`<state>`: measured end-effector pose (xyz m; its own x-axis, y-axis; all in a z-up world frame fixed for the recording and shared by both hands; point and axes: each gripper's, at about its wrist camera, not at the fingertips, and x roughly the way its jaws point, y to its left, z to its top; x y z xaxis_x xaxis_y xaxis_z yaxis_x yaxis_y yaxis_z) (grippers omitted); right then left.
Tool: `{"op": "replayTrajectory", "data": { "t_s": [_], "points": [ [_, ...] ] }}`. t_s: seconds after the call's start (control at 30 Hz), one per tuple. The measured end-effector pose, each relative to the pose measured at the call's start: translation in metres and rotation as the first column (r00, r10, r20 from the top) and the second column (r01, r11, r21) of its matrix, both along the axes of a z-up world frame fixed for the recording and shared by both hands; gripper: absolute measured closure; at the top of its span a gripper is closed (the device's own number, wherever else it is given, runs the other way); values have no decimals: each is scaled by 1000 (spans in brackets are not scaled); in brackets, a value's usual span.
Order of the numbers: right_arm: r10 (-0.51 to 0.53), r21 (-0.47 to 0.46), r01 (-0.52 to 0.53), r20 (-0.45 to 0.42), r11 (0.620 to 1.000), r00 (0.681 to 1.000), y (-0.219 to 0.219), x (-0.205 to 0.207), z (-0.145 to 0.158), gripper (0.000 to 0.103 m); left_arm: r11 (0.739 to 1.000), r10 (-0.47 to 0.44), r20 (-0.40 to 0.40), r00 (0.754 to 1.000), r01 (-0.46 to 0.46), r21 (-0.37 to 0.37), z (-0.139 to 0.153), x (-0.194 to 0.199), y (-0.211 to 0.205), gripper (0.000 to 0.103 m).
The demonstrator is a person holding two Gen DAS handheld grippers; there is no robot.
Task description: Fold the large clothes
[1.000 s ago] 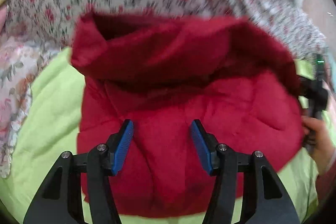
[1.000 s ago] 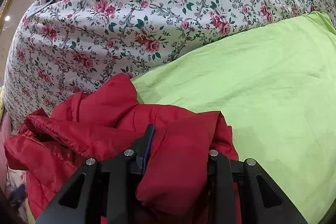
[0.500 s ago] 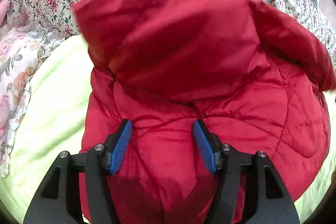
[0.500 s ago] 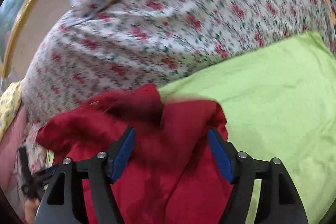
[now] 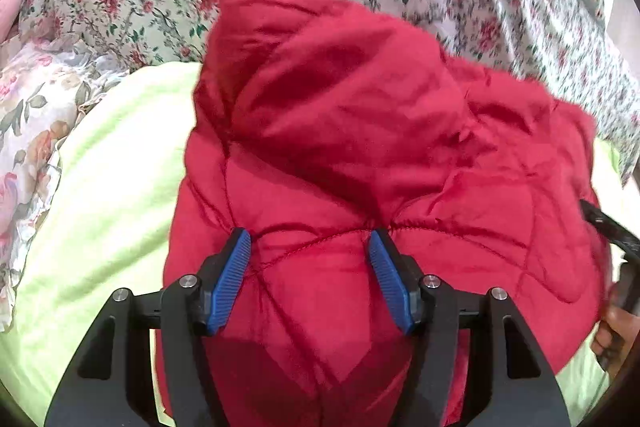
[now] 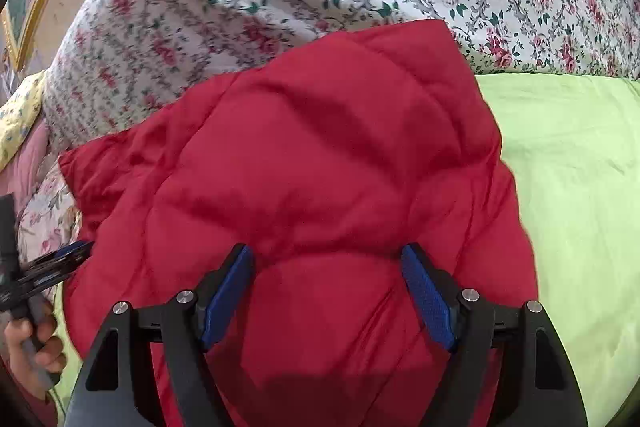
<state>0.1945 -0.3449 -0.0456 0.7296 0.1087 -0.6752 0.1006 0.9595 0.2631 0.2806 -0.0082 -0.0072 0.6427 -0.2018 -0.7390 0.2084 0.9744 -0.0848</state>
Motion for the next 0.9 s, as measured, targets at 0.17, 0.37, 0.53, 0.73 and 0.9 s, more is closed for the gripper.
{"op": "replayTrajectory", "data": {
  "t_s": [0.17, 0.37, 0.53, 0.73, 0.9],
  "points": [
    [-18, -31, 18, -17, 999, 1000, -7, 16, -3, 21, 1000, 17, -9, 1000, -17, 1, -8, 6, 7, 41],
    [-55, 10, 56, -47, 998, 997, -20, 31, -7, 20, 999, 46, -32, 998, -45, 18, -22, 29, 4, 29],
    [-61, 31, 64, -69, 997, 996, -24, 46, -14, 18, 998, 66, -58, 996, -65, 8, -29, 44, 7, 22],
    [-60, 28, 62, -70, 998, 996, -23, 49, -17, 17, 997, 70, -49, 996, -70, 15, -25, 38, 7, 22],
    [-66, 17, 68, -65, 998, 996, -22, 40, -12, 17, 997, 76, -54, 996, -75, 16, -19, 33, 9, 23]
  ]
}}
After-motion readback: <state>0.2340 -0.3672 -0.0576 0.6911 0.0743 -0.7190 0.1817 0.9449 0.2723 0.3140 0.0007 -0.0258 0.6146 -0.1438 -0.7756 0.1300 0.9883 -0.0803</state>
